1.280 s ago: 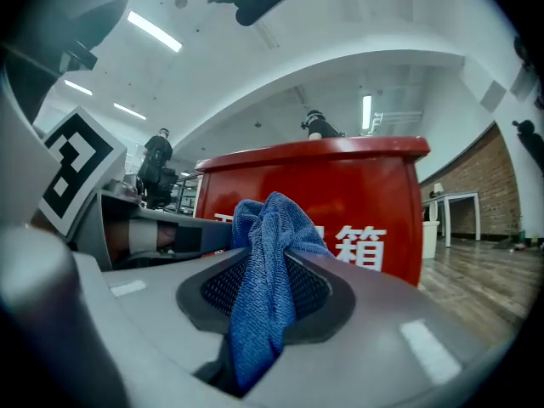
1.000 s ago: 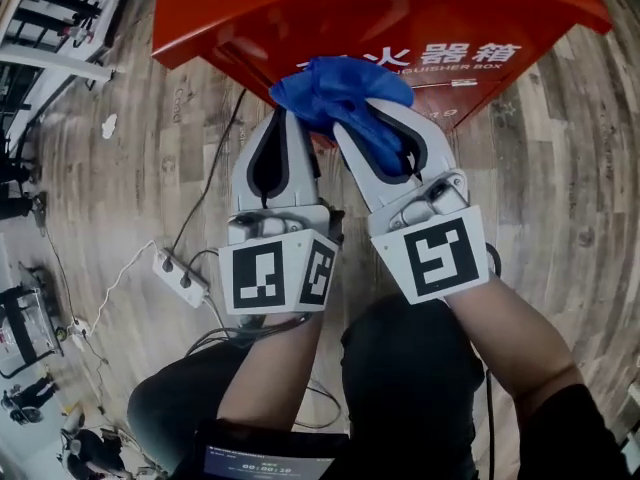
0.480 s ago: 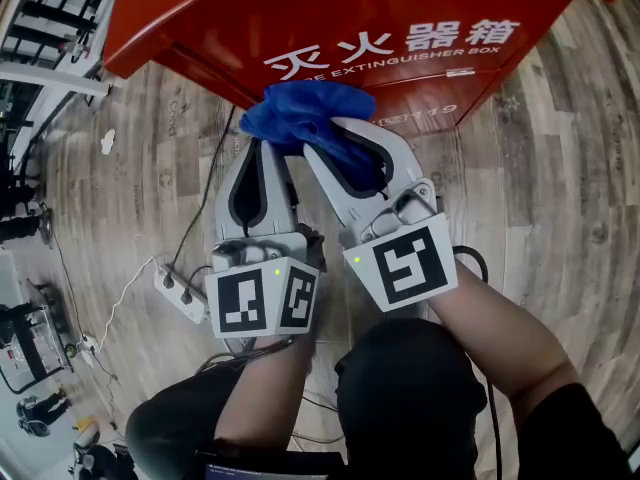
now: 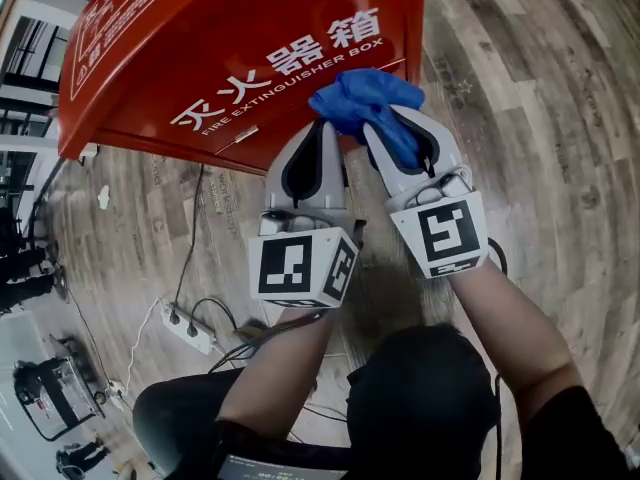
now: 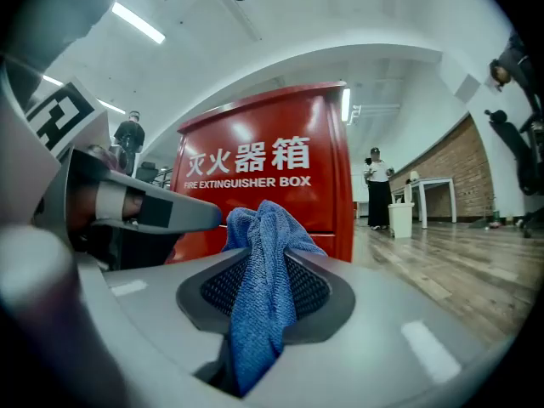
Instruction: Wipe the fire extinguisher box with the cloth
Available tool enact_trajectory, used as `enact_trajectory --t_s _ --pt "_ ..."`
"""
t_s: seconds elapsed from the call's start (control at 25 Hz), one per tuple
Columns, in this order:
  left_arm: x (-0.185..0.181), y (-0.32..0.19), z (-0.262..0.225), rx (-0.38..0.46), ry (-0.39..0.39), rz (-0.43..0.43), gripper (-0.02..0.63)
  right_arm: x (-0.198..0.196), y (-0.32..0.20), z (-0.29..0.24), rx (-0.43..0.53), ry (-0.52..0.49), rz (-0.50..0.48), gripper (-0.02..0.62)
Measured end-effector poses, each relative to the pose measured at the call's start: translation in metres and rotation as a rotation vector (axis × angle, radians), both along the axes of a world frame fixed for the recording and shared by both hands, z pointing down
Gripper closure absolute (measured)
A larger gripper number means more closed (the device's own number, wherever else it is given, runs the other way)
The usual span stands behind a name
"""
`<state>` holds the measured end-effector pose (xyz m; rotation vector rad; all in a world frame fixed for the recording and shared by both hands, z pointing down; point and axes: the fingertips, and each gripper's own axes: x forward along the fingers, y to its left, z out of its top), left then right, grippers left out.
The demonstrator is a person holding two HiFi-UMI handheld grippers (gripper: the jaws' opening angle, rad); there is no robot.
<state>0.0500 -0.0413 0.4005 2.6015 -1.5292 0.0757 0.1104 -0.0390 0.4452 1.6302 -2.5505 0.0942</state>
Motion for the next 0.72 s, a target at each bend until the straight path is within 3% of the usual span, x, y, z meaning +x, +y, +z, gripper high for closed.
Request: enact_trajectory --t_s 0.4,0.56,0.72 --pt "0.076 -0.005 0.025 -0.027 0.016 0.118 0.601 0.072 -0.005 0.032 -0.012 0.004 0.135 0.477" --pt "0.07 -0.003 0.036 -0.048 0.012 0.101 0.601 0.076 -0.006 0.039 -0.017 0.012 0.132 0.477" --pt "0.043 -0.003 0.046 -0.063 0.002 0.048 0.601 0.055 -0.008 0.048 -0.028 0.02 0.094 0.477"
